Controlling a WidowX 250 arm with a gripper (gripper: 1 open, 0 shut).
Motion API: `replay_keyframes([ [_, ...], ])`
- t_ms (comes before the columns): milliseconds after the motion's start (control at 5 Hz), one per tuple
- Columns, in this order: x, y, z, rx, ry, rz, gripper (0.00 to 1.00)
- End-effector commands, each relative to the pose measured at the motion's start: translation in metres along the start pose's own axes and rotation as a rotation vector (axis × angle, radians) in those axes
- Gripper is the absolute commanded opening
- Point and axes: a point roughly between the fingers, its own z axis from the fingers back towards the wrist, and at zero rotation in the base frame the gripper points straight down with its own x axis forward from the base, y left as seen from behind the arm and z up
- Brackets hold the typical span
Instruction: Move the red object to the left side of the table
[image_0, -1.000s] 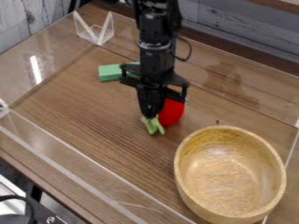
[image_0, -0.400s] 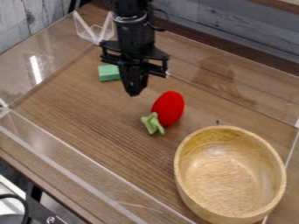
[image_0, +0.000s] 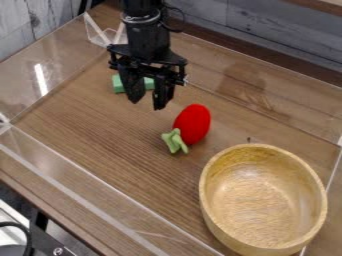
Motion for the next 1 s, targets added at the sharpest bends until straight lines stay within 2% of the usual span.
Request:
replay_keyframes([
  [0,0.005,-0.010,0.004,0.001,-0.026,-0.034,1.00],
  [400,0.002,-0.029,-0.009,-0.010,-0.013,-0.070,1.00],
  [800,0.005,-0.039,-0.026,-0.021,-0.029,-0.067,1.00],
])
